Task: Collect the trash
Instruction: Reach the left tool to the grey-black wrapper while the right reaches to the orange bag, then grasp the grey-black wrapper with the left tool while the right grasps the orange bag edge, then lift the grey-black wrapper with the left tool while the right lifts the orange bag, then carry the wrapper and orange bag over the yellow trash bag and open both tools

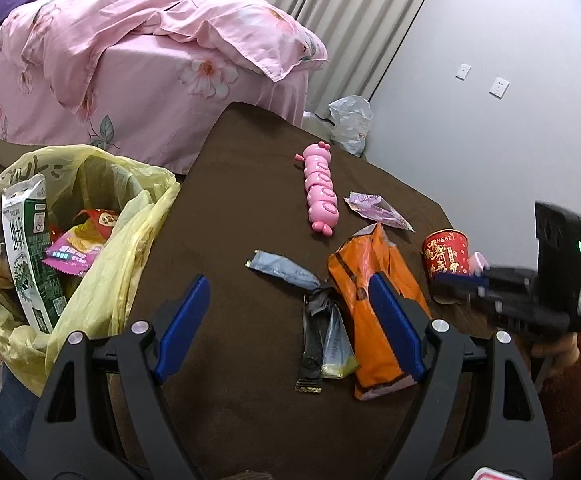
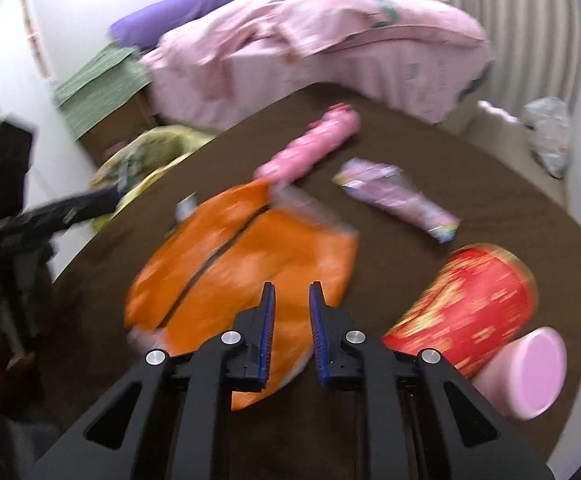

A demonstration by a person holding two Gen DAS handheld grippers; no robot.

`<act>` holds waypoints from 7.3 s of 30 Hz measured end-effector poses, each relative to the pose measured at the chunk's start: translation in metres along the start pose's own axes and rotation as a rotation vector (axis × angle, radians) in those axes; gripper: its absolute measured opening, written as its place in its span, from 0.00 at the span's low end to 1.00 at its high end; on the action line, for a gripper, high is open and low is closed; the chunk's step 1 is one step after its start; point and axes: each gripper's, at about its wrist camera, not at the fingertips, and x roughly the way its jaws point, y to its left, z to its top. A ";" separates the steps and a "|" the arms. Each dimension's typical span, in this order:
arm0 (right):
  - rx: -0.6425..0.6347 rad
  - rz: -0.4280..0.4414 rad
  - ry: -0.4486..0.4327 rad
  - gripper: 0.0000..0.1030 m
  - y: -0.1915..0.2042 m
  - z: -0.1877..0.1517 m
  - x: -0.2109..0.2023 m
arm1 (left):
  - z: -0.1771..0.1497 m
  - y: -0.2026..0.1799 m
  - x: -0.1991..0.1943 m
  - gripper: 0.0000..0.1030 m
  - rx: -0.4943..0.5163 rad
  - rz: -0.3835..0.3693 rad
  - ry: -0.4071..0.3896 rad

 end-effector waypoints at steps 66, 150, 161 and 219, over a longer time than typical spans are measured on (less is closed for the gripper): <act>-0.081 0.051 -0.066 0.58 0.070 -0.065 0.017 | -0.030 0.029 -0.021 0.31 -0.073 0.026 0.168; -0.085 -0.030 -0.207 0.26 0.080 -0.050 -0.053 | -0.018 -0.028 -0.028 0.18 0.170 0.090 0.154; -0.150 -0.051 -0.210 0.26 0.097 -0.039 -0.059 | -0.010 -0.017 -0.058 0.22 0.150 0.005 0.063; -0.389 0.386 -0.202 0.26 0.213 0.124 0.041 | 0.046 0.136 -0.182 0.12 -0.089 0.278 -0.249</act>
